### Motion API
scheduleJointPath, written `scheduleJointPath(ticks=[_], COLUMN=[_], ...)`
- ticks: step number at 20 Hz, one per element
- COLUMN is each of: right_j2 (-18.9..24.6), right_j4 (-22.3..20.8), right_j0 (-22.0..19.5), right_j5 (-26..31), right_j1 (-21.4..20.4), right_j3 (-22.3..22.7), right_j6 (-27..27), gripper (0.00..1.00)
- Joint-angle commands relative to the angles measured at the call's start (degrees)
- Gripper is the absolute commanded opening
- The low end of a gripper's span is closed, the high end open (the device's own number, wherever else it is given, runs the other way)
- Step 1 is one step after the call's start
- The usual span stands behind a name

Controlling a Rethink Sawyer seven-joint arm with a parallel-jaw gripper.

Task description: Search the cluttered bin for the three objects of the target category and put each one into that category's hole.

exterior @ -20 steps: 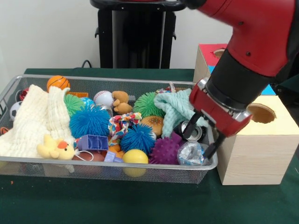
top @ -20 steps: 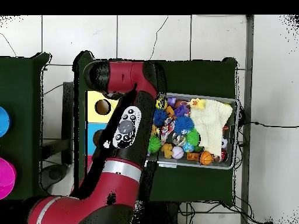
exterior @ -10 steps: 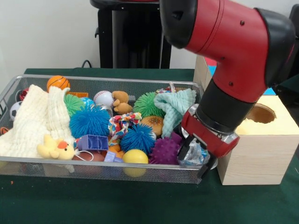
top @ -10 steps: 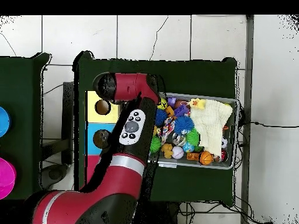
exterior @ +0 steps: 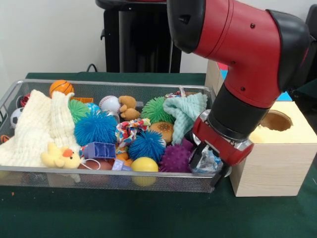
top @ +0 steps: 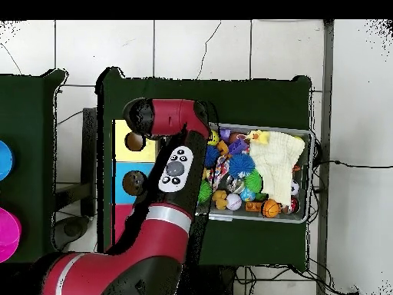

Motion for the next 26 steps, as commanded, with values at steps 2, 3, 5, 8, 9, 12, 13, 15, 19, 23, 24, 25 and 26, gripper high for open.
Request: scheduleJointPath(ticks=[2, 3, 5, 8, 9, 12, 13, 15, 19, 23, 24, 25, 26], right_j2=[4.09, 3.82, 3.73, 3.89, 4.12, 4.65, 4.77, 5.07, 6.48, 7.7, 7.89, 8.08, 8.16], right_j4=[-1.45, -1.6, -1.65, -1.69, -1.67, -1.68, -1.69, -1.75, -1.6, -1.28, -1.26, -1.24, -1.27], right_j0=[0.63, 0.83, 1.0, 1.19, 1.13, 0.43, 0.33, 0.1, -0.71, -1.56, -1.81, -2.05, -2.0], right_j5=[7.82, 8.54, 9.56, 9.93, 9.22, 8.7, 8.57, 7.92, 3.75, 1.45, 1.2, 0.94, 0.63], right_j1=[-4.51, -5.35, -6.24, -6.58, -6.38, -5.68, -5.56, -5.14, -3.52, -2.9, -2.7, -2.5, -2.36], right_j3=[11.21, 11.6, 12.04, 12.24, 12.35, 11.79, 11.84, 11.98, 13.18, 14.43, 14.5, 14.57, 14.81], right_j6=[1.55, 1.27, 0.97, 1.1, 1.26, 1.09, 1.14, 1.12, 1.12, 0.85, 0.82, 0.78, 0.98], gripper=[1.0, 1.0, 1.0, 1.0, 1.0, 1.0, 1.0, 1.0, 1.0, 1.0, 1.0, 1.0, 1.0])
